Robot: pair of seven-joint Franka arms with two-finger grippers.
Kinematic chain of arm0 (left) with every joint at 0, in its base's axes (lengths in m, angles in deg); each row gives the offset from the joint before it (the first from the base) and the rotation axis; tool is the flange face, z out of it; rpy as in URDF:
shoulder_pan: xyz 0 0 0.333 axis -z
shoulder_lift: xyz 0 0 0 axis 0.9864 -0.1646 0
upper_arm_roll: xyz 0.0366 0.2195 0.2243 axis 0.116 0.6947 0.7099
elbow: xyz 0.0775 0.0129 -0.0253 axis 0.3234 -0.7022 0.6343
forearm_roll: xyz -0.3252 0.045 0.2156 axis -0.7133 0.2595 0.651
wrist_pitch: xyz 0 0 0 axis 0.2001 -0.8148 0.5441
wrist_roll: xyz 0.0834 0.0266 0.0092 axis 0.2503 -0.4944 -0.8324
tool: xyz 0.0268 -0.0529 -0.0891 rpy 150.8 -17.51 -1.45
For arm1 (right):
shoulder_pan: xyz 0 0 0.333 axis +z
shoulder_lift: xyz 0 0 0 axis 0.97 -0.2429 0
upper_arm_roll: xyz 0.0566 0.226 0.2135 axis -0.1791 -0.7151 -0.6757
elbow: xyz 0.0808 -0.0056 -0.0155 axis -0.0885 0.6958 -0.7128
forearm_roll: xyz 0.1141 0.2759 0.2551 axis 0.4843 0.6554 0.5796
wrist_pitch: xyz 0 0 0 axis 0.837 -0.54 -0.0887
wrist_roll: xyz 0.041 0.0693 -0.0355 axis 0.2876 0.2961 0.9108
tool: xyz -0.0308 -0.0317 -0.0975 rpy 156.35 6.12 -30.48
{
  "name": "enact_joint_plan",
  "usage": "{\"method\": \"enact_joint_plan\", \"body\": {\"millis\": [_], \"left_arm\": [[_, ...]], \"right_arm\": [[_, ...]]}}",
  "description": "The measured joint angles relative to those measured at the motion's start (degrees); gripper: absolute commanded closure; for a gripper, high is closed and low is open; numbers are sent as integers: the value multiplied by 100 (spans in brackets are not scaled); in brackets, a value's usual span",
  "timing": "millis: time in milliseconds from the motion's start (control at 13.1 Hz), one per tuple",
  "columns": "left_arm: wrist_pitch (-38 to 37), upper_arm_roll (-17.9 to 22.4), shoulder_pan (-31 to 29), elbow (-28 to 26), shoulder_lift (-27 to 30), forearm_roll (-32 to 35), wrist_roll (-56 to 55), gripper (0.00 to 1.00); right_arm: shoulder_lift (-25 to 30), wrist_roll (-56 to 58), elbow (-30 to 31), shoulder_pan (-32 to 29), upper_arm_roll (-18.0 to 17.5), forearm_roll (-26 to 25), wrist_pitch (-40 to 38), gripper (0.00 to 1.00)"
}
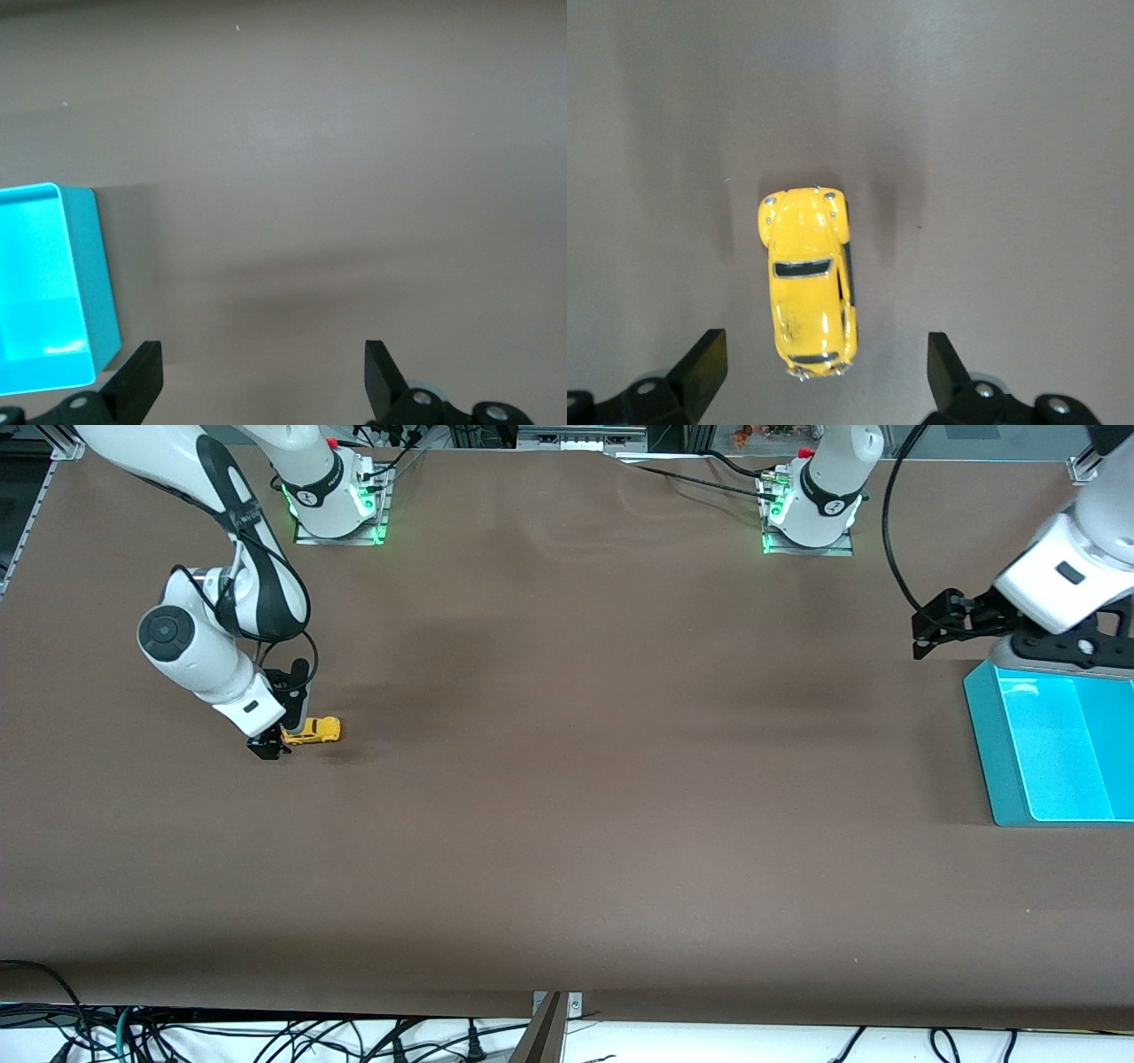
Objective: Wind and store yellow beetle car
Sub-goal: 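Close the right gripper on the yellow car's body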
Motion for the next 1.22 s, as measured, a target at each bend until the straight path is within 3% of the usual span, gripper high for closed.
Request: {"method": "enact_joint_plan", "body": {"millis": [152,304,533,837,1218], "left_arm": [[0,-14,25,0,0,30,-9,0],[0,-7,22,0,0,30,-9,0],[0,6,2,0,0,1,-10,0],[0,19,-151,0,-1,-17,-10,0],[0,24,-322,0,-7,-19,-6,0]], "right_arm": [[-70,0,78,0,-1,20,97,0],[-105,0,134,0,-3,28,248,13],[-202,0,141,0,-20,100,350,44],[-222,0,141,2,-165,155,375,79],[-215,0,141,2,-186,175,379,90]]}}
